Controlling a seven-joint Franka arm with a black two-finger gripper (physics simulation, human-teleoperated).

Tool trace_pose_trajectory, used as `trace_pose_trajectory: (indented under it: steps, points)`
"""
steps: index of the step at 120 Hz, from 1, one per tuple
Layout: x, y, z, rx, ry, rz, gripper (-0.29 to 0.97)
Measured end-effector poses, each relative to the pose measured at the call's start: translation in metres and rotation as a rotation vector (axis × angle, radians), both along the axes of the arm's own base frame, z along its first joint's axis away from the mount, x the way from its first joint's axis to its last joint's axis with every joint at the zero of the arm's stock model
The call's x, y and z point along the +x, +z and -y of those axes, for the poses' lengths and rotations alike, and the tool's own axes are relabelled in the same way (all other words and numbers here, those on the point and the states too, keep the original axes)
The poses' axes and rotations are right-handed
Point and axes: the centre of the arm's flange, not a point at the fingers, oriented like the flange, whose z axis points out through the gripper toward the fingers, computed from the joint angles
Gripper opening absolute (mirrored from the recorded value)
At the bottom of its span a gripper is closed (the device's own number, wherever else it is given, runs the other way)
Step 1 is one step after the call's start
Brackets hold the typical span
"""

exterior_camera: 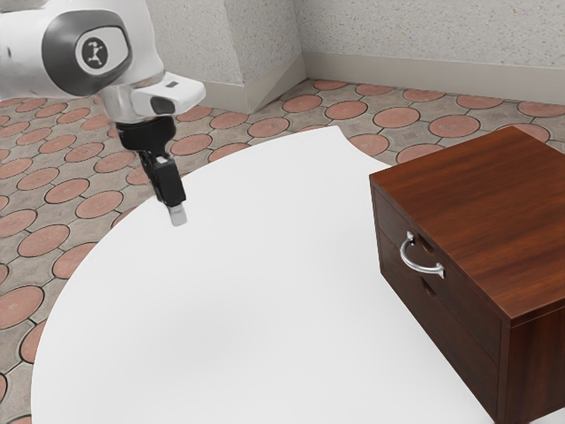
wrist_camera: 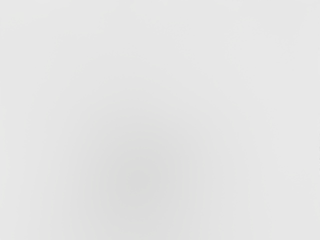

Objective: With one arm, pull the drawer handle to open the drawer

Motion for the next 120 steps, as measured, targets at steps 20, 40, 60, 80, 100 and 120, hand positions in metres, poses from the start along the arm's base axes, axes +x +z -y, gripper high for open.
trace_pose_trajectory:
  steps: [20,40,60,80,100,120]
  points:
    - [0.001,0.004,0.000,0.000,-0.047,0.021,0.68]
    - [0.001,0.007,0.000,0.001,-0.086,0.035,0.68]
    - [-0.004,0.020,0.022,-0.003,-0.194,0.062,0.68]
    - [-0.036,0.051,0.065,0.059,-0.391,0.104,0.68]
    - [-0.058,0.055,0.098,0.101,-0.544,0.091,0.68]
    - [-0.060,0.036,0.121,-0.009,-0.762,0.060,0.68]
